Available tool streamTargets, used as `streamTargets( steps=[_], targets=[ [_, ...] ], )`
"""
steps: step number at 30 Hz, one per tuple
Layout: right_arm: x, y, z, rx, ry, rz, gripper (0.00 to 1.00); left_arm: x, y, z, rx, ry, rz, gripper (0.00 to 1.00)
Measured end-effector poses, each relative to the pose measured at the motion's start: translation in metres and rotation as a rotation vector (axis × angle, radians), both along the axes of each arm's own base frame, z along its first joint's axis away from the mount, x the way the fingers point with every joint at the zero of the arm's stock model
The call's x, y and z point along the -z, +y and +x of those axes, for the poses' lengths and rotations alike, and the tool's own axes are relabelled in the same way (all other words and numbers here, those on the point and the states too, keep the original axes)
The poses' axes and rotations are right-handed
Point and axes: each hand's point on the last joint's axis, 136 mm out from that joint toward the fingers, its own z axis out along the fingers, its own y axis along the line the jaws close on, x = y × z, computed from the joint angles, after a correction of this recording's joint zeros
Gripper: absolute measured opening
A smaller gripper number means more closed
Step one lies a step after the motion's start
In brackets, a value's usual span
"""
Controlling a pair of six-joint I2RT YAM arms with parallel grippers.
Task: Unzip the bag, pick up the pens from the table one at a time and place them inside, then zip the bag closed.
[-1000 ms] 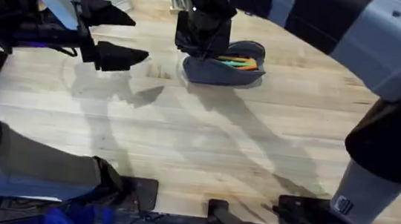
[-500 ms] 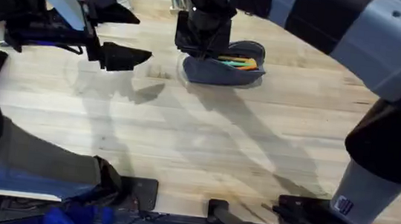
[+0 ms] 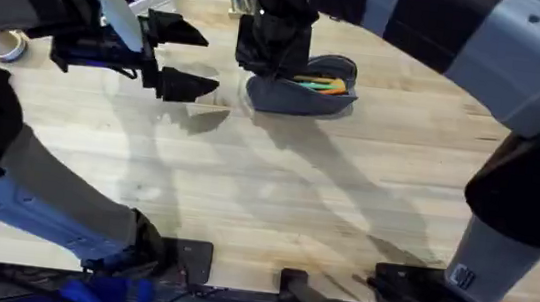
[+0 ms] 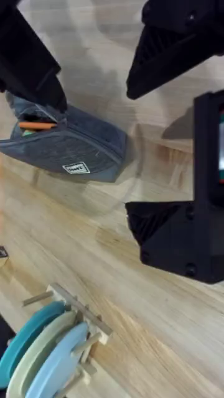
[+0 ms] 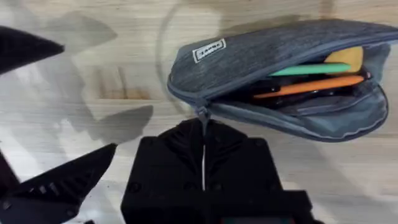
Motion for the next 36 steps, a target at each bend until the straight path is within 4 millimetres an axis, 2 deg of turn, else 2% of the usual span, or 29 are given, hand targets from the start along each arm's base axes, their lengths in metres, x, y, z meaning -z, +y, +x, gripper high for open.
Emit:
streamTargets(
  steps=[11,22,36],
  targets=[
    [0.0,0.0,0.0,0.0,0.0,0.0,0.032,0.023,-0.013,0.014,0.046,-0.03,-0.027,0.993],
    [0.0,0.0,0.0,0.0,0.0,0.0,0.032,0.044,-0.032,0.018,0.093,-0.017,-0.098,0.993],
    [0.0,0.0,0.0,0.0,0.0,0.0,0.032,0.045,-0.055,0.018,0.146,-0.022,-0.159,0.996]
  ],
)
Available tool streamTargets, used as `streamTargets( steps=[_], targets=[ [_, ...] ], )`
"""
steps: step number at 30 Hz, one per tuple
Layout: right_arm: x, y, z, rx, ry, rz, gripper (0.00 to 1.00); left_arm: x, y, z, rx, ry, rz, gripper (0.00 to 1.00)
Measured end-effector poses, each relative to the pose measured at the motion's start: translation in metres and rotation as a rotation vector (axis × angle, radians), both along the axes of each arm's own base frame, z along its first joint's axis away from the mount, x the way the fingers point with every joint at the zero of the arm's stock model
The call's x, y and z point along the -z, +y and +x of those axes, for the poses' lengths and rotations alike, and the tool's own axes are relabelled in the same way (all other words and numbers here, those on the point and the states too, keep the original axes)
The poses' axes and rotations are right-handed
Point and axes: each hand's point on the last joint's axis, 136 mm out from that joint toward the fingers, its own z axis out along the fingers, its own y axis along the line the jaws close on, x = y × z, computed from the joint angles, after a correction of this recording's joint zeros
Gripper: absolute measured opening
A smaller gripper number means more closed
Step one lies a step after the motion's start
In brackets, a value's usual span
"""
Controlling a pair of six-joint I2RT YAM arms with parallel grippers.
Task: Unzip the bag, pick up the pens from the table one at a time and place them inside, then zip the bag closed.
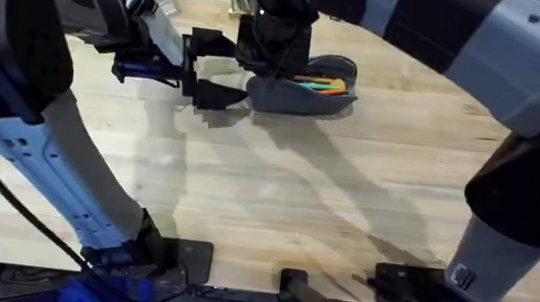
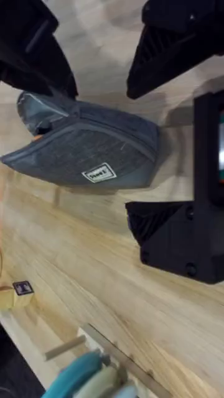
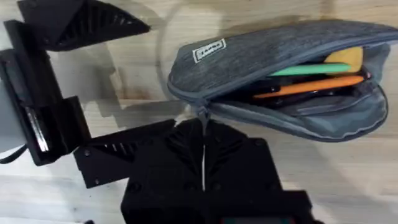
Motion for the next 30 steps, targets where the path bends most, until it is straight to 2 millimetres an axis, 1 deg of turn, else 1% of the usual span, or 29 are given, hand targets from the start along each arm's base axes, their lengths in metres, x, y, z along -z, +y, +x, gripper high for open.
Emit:
streamTargets(
  steps=[2,8,18,21,22,24,26,27,30],
  targets=[
    [0.0,0.0,0.0,0.0,0.0,0.0,0.032,0.0,-0.004,-0.001,0.011,-0.003,-0.002,0.998],
    [0.0,0.0,0.0,0.0,0.0,0.0,0.032,-0.001,-0.015,-0.003,0.041,-0.012,-0.005,0.961],
    [0.0,0.0,0.0,0.0,0.0,0.0,0.032,-0.003,-0.029,-0.006,0.08,-0.016,-0.014,0.946],
    [0.0,0.0,0.0,0.0,0.0,0.0,0.032,-0.003,-0.031,-0.007,0.085,-0.016,-0.014,0.911],
    [0.0,0.0,0.0,0.0,0.0,0.0,0.032,-0.003,-0.032,-0.007,0.086,-0.017,-0.014,0.884],
    [0.0,0.0,0.0,0.0,0.0,0.0,0.032,-0.003,-0.032,-0.007,0.086,-0.019,-0.014,0.796],
    [0.0,0.0,0.0,0.0,0.0,0.0,0.032,-0.003,-0.032,-0.006,0.086,-0.025,-0.014,0.634],
    [0.0,0.0,0.0,0.0,0.0,0.0,0.032,-0.003,-0.032,-0.006,0.085,-0.021,-0.015,0.538],
    [0.0,0.0,0.0,0.0,-0.001,0.001,0.032,-0.003,-0.032,-0.006,0.085,-0.022,-0.016,0.152]
  ],
)
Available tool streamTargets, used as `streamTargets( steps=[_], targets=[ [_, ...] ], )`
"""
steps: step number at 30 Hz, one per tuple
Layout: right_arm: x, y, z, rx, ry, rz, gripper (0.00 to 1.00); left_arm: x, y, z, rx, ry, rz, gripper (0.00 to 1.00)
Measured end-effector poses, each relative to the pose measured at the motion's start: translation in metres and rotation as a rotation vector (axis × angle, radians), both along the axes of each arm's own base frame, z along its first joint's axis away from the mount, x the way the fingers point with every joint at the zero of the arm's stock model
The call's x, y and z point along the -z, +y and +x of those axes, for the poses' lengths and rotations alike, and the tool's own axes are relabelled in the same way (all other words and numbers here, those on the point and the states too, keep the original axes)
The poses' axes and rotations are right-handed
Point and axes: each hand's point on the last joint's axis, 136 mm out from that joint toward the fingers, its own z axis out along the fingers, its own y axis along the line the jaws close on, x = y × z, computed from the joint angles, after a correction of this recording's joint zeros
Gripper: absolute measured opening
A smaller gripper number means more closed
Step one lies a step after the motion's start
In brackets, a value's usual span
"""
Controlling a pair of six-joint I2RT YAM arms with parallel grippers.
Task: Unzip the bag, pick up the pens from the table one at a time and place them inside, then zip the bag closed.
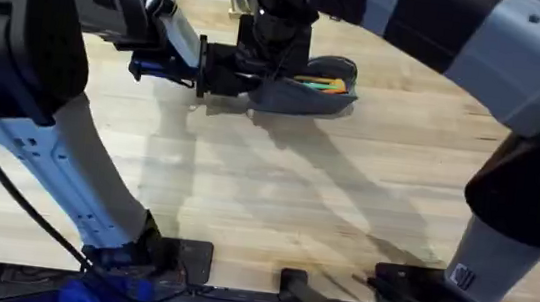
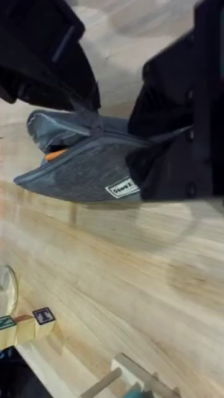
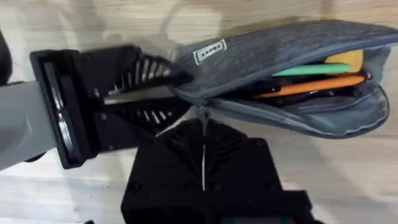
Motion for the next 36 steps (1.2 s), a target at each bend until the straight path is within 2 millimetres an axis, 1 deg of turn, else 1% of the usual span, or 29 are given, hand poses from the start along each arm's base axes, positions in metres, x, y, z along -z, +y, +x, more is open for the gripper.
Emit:
streamTargets(
  steps=[1,3,36],
  targets=[
    [-0.0001,0.0001,0.0001,0.0,-0.001,0.001,0.032,0.0001,-0.0003,-0.0001,0.001,-0.001,0.001,0.07],
    [-0.0001,0.0001,0.0001,0.0,-0.001,0.001,0.032,0.0,-0.0002,0.0001,0.001,-0.002,0.0,0.047],
    [0.0009,-0.0028,-0.0019,0.001,0.009,-0.011,0.032,0.0002,-0.0002,0.0013,0.001,-0.013,0.002,0.042]
  ],
)
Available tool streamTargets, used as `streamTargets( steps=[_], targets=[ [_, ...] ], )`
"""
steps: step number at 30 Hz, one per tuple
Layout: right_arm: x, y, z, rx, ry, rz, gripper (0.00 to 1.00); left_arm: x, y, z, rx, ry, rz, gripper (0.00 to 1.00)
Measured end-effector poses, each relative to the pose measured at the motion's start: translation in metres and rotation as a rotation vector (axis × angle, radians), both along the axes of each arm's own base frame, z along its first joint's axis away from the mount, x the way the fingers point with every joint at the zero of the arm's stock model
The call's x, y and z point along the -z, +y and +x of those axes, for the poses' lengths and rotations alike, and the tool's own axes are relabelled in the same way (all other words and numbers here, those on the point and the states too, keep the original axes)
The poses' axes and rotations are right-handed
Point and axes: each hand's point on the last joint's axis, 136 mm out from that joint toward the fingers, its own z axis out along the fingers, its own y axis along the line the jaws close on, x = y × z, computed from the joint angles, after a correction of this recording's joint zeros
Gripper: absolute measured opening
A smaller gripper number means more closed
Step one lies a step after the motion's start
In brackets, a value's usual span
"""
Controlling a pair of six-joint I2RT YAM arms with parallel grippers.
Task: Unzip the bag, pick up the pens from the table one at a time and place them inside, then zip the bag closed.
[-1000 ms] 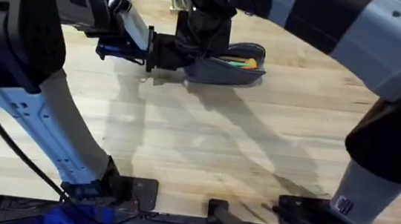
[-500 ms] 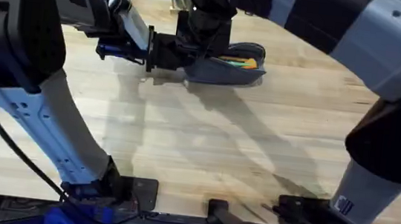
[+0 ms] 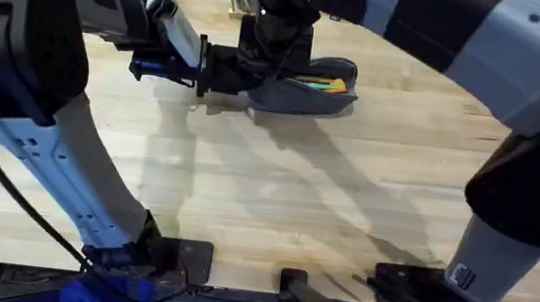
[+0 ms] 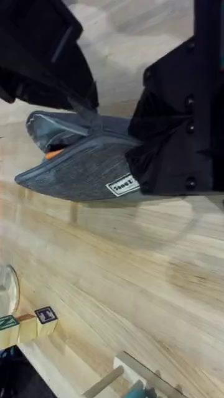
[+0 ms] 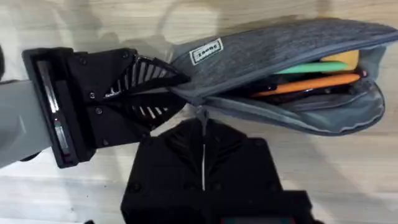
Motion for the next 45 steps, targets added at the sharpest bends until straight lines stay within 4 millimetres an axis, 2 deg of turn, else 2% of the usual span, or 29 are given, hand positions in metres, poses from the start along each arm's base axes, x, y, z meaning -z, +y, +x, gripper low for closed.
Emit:
streamTargets(
  steps=[10,18,45],
  targets=[
    [0.0,-0.002,0.0,0.003,0.004,-0.003,0.031,0.0,0.0,0.0,0.0,0.0,-0.001,0.042],
    [0.001,-0.017,0.003,0.032,0.03,-0.022,0.032,0.0,-0.001,0.0,0.002,-0.001,-0.002,0.043],
    [0.003,-0.043,0.009,0.041,0.109,-0.023,0.033,-0.003,-0.006,-0.001,0.015,-0.006,-0.019,0.042]
  ],
)
